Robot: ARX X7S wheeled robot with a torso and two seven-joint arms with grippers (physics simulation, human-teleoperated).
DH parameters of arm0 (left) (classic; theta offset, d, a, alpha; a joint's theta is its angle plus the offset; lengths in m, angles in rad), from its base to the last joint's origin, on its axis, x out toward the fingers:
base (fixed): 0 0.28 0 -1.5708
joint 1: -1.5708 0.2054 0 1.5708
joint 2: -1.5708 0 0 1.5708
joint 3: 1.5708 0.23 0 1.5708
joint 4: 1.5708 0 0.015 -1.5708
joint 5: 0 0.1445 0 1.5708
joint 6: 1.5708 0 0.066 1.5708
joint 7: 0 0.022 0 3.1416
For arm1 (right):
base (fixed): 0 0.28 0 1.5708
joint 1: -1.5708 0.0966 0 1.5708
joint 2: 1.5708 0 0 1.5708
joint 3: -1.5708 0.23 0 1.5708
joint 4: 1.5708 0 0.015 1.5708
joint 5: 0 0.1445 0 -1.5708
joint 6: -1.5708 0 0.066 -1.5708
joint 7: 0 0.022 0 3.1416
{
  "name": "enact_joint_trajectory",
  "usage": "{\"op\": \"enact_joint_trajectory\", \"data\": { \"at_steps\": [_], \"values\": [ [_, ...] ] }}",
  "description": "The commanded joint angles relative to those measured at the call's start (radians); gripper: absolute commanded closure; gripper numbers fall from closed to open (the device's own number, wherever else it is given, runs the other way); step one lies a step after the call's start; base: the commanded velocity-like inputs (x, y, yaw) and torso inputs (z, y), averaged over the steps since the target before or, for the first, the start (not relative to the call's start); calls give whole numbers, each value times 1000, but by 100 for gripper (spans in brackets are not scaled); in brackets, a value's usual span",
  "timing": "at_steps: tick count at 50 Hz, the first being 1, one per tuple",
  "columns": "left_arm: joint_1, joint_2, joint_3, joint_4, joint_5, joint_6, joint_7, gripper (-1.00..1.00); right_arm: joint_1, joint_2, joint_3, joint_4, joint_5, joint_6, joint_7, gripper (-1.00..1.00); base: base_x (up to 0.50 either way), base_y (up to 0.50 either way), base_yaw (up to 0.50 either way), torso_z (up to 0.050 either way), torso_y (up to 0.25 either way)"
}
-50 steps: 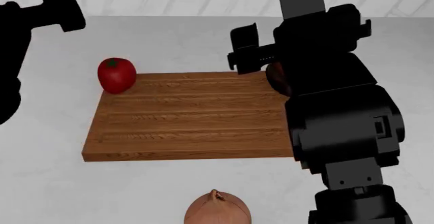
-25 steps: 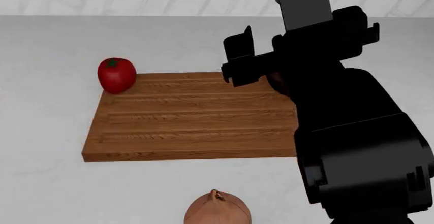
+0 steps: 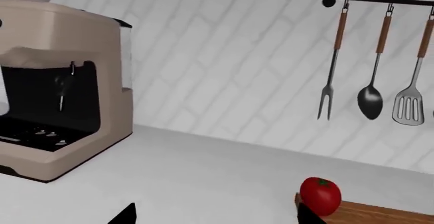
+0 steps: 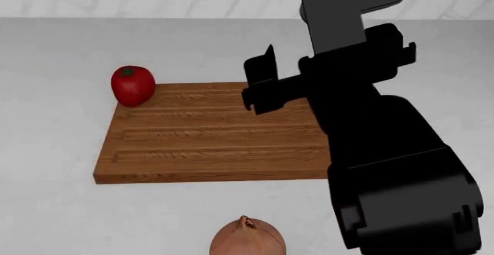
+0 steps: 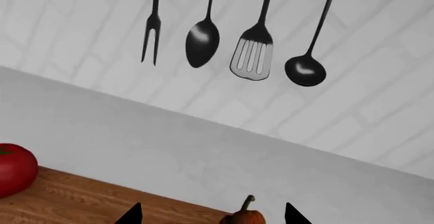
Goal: Place the avocado, onion, tomato and bell pepper on the cutting board.
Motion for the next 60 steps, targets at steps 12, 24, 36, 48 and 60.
{"op": "enact_joint_trajectory", "data": {
  "at_steps": [12,24,36,48,60],
  "values": [
    [78,-19,70,-16,73,126,-64,-100,-13,-9,-9,18,15,-29,0,-100,0,0,0,0,0],
    [98,-19,86,-167,-86,173,117,-100,-20,-8,-11,23,21,-40,4,-100,0,0,0,0,0],
    [128,-11,112,-195,-125,194,201,-100,-70,2,1,-71,31,-6,32,-100,0,0,0,0,0],
    [99,26,81,-191,-139,149,195,-100,-223,28,115,-372,82,78,68,-100,0,0,0,0,0],
    [77,86,58,-223,-197,124,229,-100,-261,23,98,-368,85,43,68,-100,0,0,0,0,0]
  ]
}}
